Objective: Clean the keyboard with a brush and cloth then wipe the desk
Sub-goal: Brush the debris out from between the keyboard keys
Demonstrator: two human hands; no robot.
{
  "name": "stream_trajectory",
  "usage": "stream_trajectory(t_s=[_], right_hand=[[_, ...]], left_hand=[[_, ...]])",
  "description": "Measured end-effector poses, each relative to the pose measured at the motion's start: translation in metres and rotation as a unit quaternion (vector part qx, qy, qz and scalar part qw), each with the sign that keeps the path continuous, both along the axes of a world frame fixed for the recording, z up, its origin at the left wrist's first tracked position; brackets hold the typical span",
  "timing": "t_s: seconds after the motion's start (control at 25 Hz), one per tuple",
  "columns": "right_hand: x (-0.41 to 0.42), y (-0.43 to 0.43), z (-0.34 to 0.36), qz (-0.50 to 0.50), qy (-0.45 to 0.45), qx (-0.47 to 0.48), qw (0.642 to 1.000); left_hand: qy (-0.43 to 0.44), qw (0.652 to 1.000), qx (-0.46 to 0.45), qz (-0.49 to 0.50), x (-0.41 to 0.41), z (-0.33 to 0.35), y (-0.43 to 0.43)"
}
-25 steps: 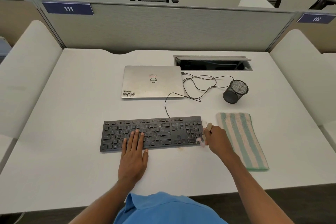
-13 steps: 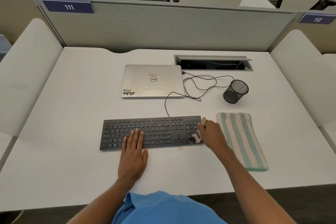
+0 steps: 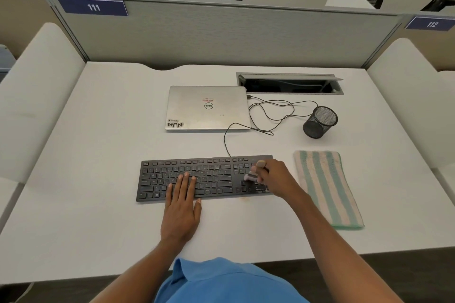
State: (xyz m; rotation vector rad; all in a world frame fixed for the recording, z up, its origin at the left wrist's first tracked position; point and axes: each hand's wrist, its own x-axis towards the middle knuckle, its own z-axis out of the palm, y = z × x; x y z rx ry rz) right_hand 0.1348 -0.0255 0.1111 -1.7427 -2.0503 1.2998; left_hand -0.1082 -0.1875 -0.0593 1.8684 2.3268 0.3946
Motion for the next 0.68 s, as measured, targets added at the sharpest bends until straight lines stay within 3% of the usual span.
stream_trajectory(t_s=[0.24, 0.68], right_hand=[[0.029, 0.020, -0.003, 0.002, -0.042, -0.011, 0.999], [0.025, 0.012, 0.000, 0.006, -0.036, -0.016, 0.999]], left_hand=[[-0.002, 1.000, -0.001, -0.002, 0.000, 0.001, 0.000], [-0.001, 1.000, -0.003, 0.000, -0.001, 0.001, 0.000]])
